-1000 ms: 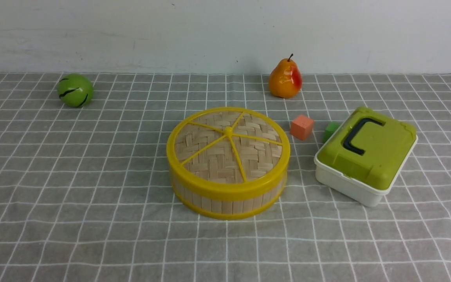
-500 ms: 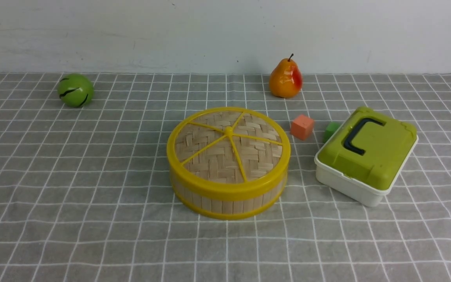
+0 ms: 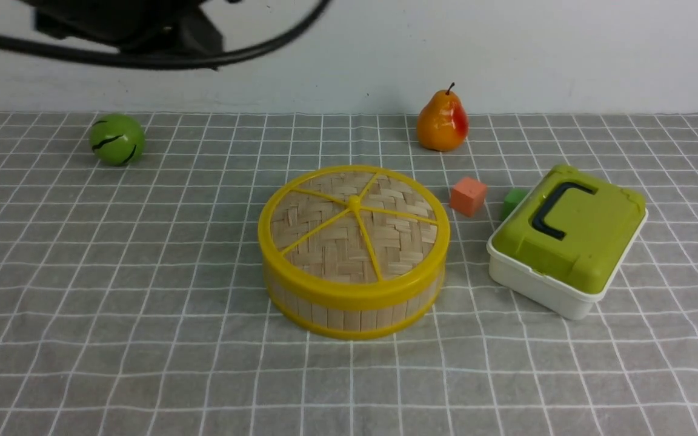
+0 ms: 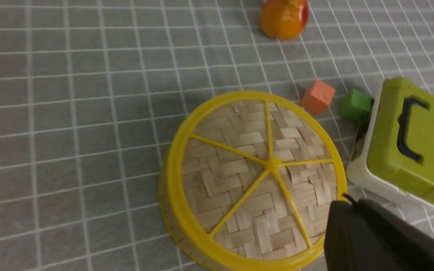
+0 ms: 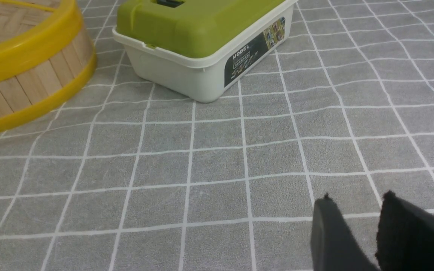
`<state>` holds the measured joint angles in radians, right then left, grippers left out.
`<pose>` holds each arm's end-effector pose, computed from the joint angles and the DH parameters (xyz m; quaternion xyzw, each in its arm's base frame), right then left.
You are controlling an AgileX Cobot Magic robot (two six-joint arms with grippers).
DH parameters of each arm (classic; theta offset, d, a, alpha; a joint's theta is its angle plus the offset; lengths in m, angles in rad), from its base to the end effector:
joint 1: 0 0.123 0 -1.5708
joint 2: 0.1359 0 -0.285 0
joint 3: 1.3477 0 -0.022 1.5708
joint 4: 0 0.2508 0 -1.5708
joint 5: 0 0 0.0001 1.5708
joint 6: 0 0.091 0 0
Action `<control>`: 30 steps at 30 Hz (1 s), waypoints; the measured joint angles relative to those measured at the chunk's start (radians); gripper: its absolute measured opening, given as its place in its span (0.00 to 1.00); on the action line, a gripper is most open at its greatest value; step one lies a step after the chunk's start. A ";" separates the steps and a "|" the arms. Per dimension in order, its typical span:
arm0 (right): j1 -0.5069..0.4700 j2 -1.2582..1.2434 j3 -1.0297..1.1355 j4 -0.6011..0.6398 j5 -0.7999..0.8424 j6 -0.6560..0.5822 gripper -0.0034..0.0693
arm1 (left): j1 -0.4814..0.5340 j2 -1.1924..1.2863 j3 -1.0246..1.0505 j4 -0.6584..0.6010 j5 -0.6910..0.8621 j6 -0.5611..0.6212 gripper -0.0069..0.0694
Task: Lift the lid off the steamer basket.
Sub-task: Use the left arm to lift the lid of the steamer
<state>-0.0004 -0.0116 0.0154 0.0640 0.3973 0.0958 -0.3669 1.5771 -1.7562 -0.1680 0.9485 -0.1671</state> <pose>0.0518 0.0022 0.1730 0.0554 0.8068 0.0553 0.5856 0.3193 -0.1360 0.4359 0.0750 0.8967 -0.1927 0.3913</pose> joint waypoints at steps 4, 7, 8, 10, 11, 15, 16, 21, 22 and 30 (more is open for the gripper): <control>0.000 0.000 0.000 0.000 0.000 0.000 0.29 | -0.088 0.158 -0.163 0.069 0.100 0.004 0.07; 0.000 0.000 0.000 0.000 0.000 0.000 0.30 | -0.173 0.325 -0.329 0.177 0.172 0.011 0.08; 0.000 0.000 0.000 0.000 0.000 0.000 0.30 | -0.173 0.333 -0.329 0.183 0.175 0.012 0.08; 0.000 0.000 0.000 0.000 0.000 0.000 0.30 | -0.205 0.401 -0.387 0.238 0.208 0.032 0.11; 0.000 0.000 0.000 0.000 0.000 0.000 0.30 | -0.225 0.441 -0.411 0.272 0.226 0.053 0.18; 0.000 0.000 0.000 0.001 0.000 0.000 0.31 | -0.240 0.503 -0.419 0.311 0.233 0.070 0.37; 0.000 0.000 0.000 0.001 0.000 0.000 0.31 | -0.240 0.510 -0.419 0.316 0.231 0.069 0.40; 0.000 0.000 0.000 0.001 0.000 0.000 0.32 | -0.240 0.565 -0.422 0.326 0.160 0.027 0.58; 0.000 0.000 0.000 0.001 0.000 0.000 0.33 | -0.240 0.578 -0.422 0.326 0.145 0.020 0.59; 0.000 0.000 0.000 0.001 0.000 0.000 0.34 | -0.240 0.659 -0.423 0.370 0.097 -0.026 0.53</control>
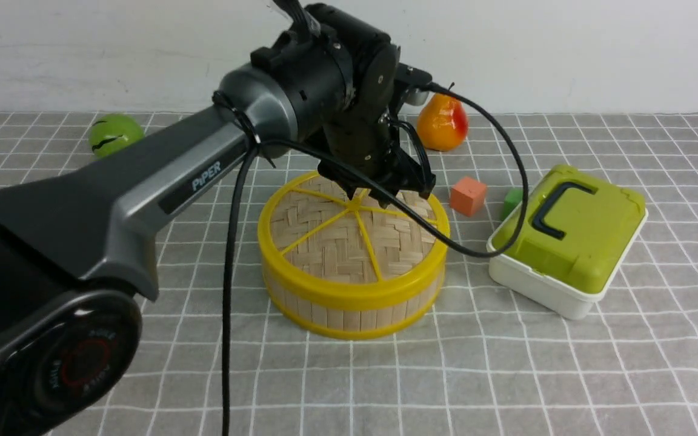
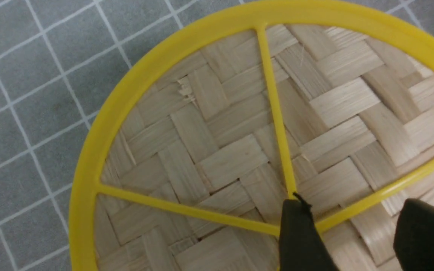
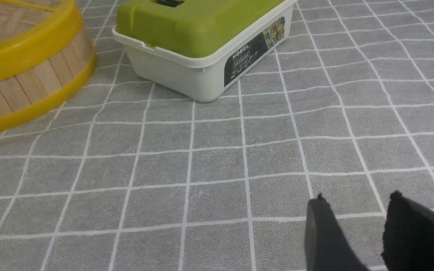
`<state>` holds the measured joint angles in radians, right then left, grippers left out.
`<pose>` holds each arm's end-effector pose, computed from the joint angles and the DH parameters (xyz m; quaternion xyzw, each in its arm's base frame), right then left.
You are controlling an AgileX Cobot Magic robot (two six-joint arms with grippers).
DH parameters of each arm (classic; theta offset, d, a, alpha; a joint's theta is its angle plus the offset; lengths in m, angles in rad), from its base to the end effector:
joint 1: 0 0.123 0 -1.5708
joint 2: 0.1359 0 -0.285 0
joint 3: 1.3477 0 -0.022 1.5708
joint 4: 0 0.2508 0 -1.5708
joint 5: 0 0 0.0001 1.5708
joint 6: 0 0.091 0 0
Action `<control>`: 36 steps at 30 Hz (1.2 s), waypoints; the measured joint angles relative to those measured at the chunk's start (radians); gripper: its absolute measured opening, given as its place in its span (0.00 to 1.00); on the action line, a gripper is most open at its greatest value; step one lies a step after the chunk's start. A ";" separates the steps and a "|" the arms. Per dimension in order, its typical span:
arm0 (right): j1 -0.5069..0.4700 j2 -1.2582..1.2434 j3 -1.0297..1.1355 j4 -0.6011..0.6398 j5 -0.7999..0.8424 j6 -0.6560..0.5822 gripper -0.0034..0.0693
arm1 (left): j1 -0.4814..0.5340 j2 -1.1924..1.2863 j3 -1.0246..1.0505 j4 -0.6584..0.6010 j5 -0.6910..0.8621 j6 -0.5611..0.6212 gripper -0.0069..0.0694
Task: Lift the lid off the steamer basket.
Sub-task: Use the left arm to lift the lid of the steamer
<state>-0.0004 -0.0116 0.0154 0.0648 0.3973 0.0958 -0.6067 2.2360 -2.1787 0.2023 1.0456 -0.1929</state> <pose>0.0518 0.0023 0.1730 0.0557 0.8068 0.0557 0.5856 0.4219 -0.2735 0.2750 0.2208 0.9313 -0.0159 0.2892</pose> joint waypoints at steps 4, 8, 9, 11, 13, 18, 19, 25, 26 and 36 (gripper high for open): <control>0.000 0.000 0.000 0.000 0.000 0.000 0.35 | 0.000 0.004 0.000 0.064 0.009 -0.075 0.49; 0.000 0.000 0.000 0.000 0.000 0.000 0.36 | 0.000 0.004 0.000 0.083 0.013 -0.110 0.48; 0.000 0.000 0.000 0.000 0.000 0.000 0.36 | 0.000 0.004 0.000 0.070 0.020 -0.116 0.48; 0.000 0.000 0.000 0.000 0.000 0.000 0.36 | 0.000 0.008 0.000 0.044 0.033 -0.121 0.47; 0.000 0.000 0.000 0.000 0.000 0.000 0.37 | -0.001 0.021 0.000 0.034 0.043 -0.135 0.46; 0.000 0.000 0.000 0.000 0.000 0.000 0.37 | -0.002 0.035 -0.005 0.061 0.051 -0.183 0.39; 0.000 0.000 0.000 0.000 0.000 0.000 0.37 | -0.002 0.037 -0.006 0.065 0.055 -0.188 0.36; 0.000 0.000 0.000 0.000 0.000 0.000 0.37 | -0.004 0.037 -0.011 0.082 0.055 -0.270 0.24; 0.000 0.000 0.000 0.000 0.000 0.000 0.37 | -0.004 0.038 -0.011 0.084 0.055 -0.276 0.24; 0.000 0.000 0.000 0.000 0.000 0.000 0.37 | 0.000 0.001 -0.095 0.076 0.103 -0.249 0.24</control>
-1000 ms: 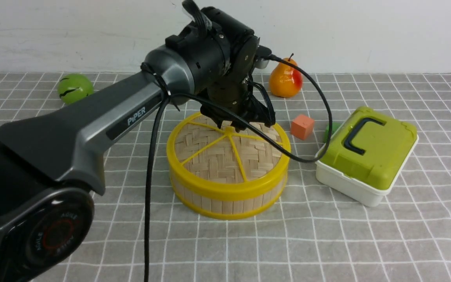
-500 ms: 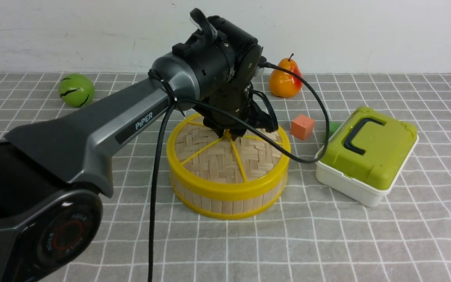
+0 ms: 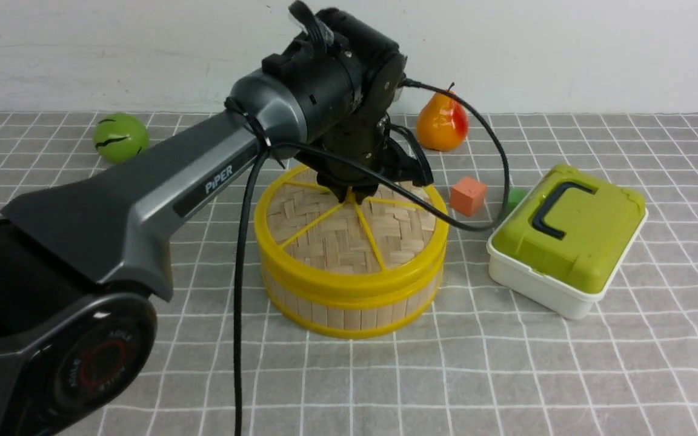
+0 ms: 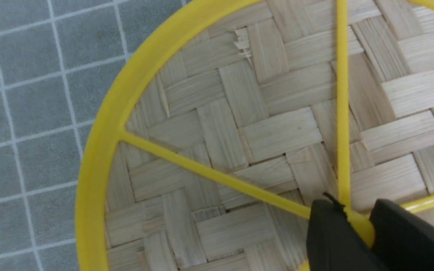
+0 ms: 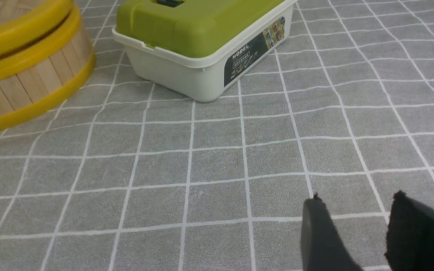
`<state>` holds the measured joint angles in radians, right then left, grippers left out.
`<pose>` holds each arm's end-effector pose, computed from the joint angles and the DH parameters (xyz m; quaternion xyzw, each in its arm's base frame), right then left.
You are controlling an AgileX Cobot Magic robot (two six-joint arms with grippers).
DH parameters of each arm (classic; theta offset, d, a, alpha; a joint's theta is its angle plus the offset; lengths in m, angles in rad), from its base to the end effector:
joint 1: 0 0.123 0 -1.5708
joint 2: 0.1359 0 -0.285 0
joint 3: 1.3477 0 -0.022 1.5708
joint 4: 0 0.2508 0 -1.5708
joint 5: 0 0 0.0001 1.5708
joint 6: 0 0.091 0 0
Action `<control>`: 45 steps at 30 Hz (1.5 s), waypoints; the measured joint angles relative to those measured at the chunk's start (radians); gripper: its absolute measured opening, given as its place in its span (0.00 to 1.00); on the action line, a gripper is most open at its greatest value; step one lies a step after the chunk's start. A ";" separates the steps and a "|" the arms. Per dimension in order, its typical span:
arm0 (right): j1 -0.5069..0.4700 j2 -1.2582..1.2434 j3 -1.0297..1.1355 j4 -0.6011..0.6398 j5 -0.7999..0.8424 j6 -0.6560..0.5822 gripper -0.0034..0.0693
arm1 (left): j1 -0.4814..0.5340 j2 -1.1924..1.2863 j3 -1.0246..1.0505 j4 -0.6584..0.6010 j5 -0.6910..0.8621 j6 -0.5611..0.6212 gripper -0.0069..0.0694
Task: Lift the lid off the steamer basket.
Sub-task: Use the left arm to lift the lid of the steamer, then use the left arm to place the steamer lid on the table
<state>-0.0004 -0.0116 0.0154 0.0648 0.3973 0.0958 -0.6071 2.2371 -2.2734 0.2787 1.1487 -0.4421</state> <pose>0.0518 0.0023 0.1730 0.0557 0.8068 0.0557 0.5856 0.4219 -0.2652 0.2992 0.0992 0.9487 -0.0148 0.2997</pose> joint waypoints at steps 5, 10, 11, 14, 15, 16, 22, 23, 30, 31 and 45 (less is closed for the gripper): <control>0.000 0.000 0.000 0.000 0.000 0.000 0.37 | 0.028 -0.110 -0.059 -0.003 0.006 0.026 0.24; 0.000 0.000 0.000 0.002 0.000 0.000 0.37 | 0.140 -0.254 -0.068 -0.001 0.082 0.087 0.24; 0.000 0.000 0.000 0.002 0.000 0.000 0.37 | 0.153 -0.266 -0.068 -0.001 0.089 0.089 0.24; 0.000 0.000 0.000 0.002 0.000 0.000 0.37 | 0.303 -0.311 -0.051 -0.021 0.095 0.100 0.24; 0.000 0.000 0.000 0.002 0.000 0.000 0.37 | 0.322 -0.314 -0.043 -0.024 0.095 0.100 0.24; 0.000 0.000 0.000 0.002 0.000 0.000 0.37 | 0.391 -0.322 0.001 -0.060 0.095 0.102 0.24; 0.000 0.000 0.000 0.002 0.000 0.000 0.37 | 0.502 -0.318 0.329 -0.145 0.034 0.124 0.24; 0.000 0.000 0.000 0.002 0.000 0.000 0.37 | 0.502 -0.316 0.380 -0.148 -0.008 0.124 0.24; 0.000 0.000 0.000 0.002 0.000 0.000 0.38 | 0.475 -0.287 0.686 -0.110 -0.363 0.089 0.24; 0.000 0.000 0.000 0.002 0.000 0.000 0.38 | 0.474 -0.279 0.705 -0.100 -0.409 0.072 0.24; 0.000 0.000 0.000 0.002 0.000 0.000 0.38 | 0.466 -0.177 0.720 -0.042 -0.465 0.029 0.27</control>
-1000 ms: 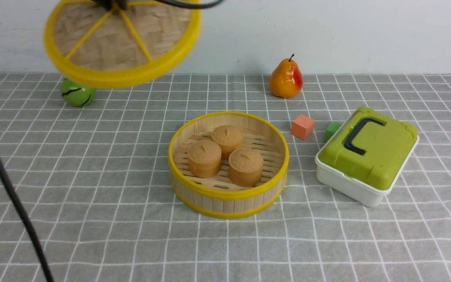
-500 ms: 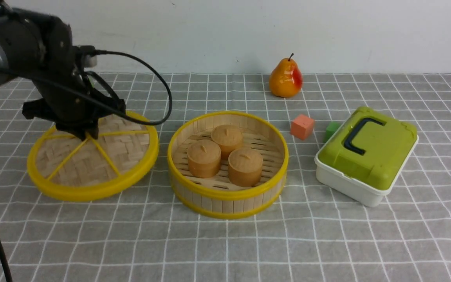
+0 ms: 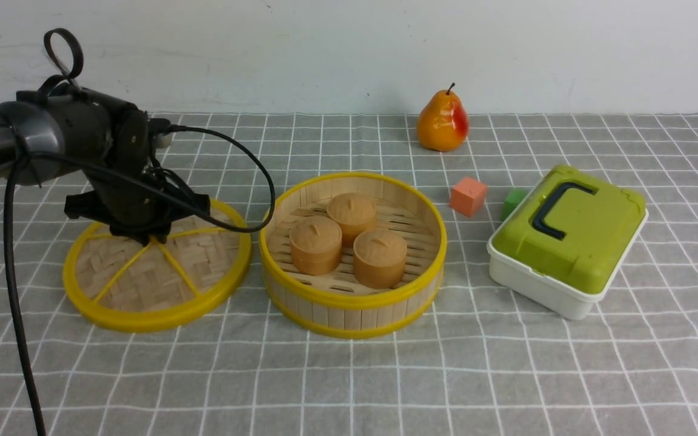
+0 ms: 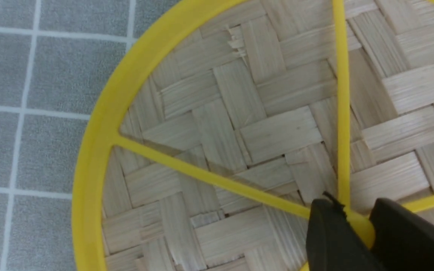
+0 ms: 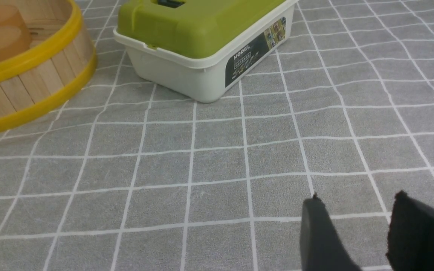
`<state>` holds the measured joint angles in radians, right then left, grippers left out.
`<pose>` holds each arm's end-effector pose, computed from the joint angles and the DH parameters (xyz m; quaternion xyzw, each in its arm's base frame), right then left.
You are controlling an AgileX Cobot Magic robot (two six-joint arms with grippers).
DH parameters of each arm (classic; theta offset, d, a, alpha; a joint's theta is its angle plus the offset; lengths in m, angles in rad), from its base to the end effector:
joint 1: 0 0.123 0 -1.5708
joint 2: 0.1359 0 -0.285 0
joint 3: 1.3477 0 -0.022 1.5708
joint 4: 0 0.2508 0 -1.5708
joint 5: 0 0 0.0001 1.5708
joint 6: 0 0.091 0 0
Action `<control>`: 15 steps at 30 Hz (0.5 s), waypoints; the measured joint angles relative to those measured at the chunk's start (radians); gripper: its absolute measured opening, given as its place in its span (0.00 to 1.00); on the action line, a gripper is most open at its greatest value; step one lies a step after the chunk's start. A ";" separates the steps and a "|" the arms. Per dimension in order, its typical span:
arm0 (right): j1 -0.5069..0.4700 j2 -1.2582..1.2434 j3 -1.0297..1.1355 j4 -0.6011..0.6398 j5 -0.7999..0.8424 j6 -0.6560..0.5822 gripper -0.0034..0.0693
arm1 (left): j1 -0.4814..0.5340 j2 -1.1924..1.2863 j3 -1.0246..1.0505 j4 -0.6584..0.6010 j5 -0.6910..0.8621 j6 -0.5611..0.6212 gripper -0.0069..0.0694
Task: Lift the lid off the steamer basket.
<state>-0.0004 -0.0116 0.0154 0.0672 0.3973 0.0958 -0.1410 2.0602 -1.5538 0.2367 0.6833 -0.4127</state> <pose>0.0518 0.0023 0.1730 0.0563 0.8067 0.0567 0.5855 0.4440 -0.0494 0.1923 -0.0597 0.9667 0.0272 0.2472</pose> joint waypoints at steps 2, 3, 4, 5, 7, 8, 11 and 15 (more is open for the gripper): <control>0.000 0.000 0.000 0.000 0.000 0.000 0.38 | 0.000 0.000 0.000 0.000 -0.003 0.000 0.35; 0.000 0.000 0.000 0.000 0.000 0.000 0.38 | -0.001 -0.003 0.000 -0.001 -0.006 0.000 0.43; 0.000 0.000 0.000 0.000 0.000 0.000 0.38 | -0.001 -0.010 0.001 -0.003 -0.007 0.000 0.50; 0.000 0.000 0.000 0.000 0.000 0.000 0.38 | -0.001 -0.011 0.001 -0.003 -0.006 0.000 0.51; 0.000 0.000 0.000 0.000 0.000 0.000 0.38 | -0.001 -0.051 0.012 -0.007 -0.001 0.000 0.58; 0.000 0.000 0.000 0.000 0.000 0.000 0.38 | -0.001 -0.073 0.013 -0.007 0.003 0.000 0.59; 0.000 0.000 0.000 0.000 0.000 0.000 0.38 | -0.001 -0.191 0.013 -0.010 -0.006 0.000 0.57; 0.000 0.000 0.000 0.000 0.000 0.000 0.38 | -0.001 -0.356 0.013 -0.025 -0.030 0.000 0.47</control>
<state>-0.0004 -0.0116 0.0154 0.0672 0.3973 0.0958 -0.1419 1.7046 -1.5412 0.2120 0.6530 -0.4127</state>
